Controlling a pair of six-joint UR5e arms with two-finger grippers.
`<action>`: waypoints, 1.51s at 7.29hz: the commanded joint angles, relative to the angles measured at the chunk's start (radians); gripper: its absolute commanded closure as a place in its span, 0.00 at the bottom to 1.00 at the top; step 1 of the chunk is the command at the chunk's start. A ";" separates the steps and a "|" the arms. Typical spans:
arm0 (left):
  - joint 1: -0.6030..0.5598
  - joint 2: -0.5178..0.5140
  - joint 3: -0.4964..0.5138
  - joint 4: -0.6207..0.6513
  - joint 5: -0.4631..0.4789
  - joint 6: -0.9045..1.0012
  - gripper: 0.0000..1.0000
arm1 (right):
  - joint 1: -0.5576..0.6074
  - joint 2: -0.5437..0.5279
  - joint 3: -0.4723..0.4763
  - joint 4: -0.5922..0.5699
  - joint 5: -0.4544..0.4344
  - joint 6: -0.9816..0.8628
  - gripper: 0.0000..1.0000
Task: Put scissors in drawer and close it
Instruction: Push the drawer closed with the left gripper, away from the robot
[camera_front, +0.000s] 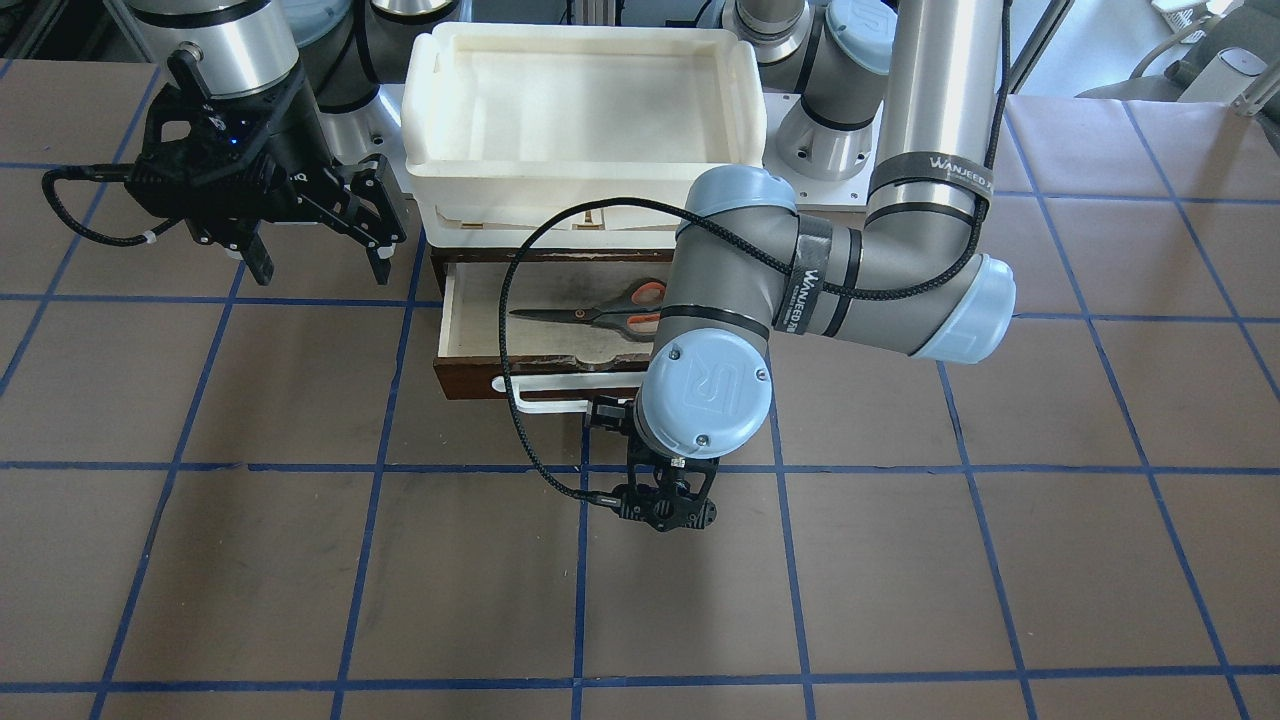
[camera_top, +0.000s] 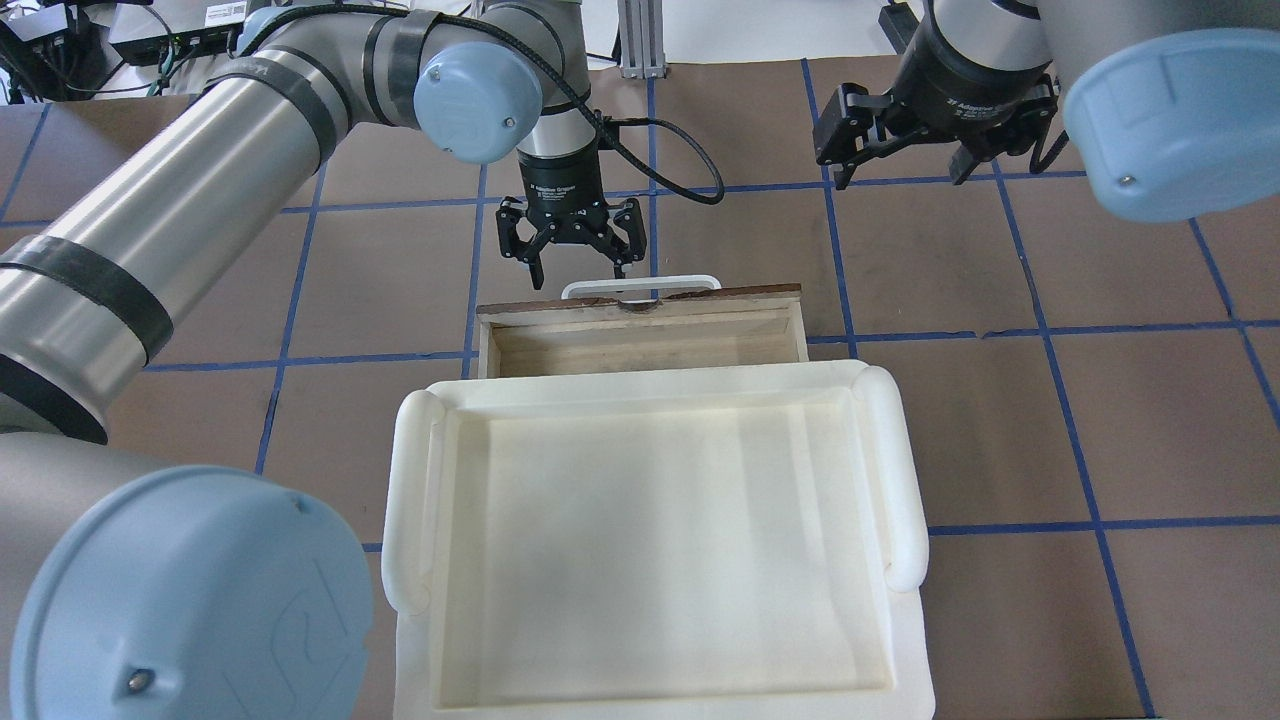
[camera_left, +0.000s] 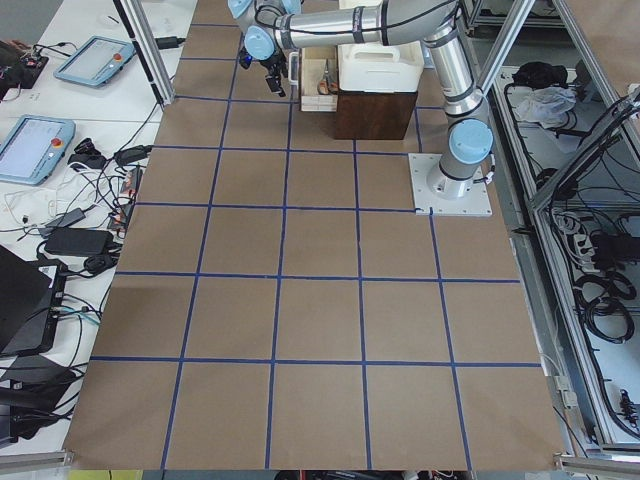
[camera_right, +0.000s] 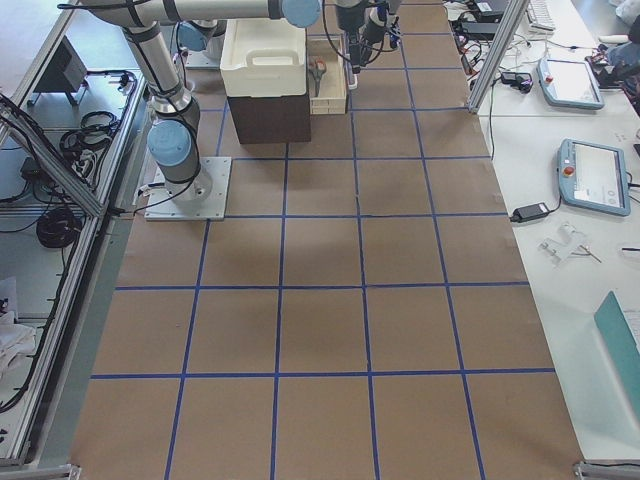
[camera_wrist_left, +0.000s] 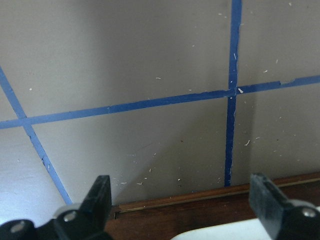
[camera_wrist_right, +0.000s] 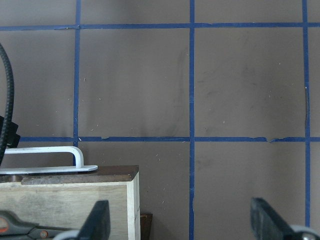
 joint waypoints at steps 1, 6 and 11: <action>-0.001 0.026 -0.033 -0.002 0.002 0.002 0.00 | 0.000 0.000 0.001 0.000 0.000 -0.002 0.00; -0.005 0.107 -0.128 -0.008 0.002 0.002 0.00 | 0.000 -0.002 0.001 0.002 -0.002 0.000 0.00; -0.009 0.169 -0.226 -0.041 -0.002 0.002 0.00 | 0.000 -0.002 0.003 0.003 0.000 0.000 0.00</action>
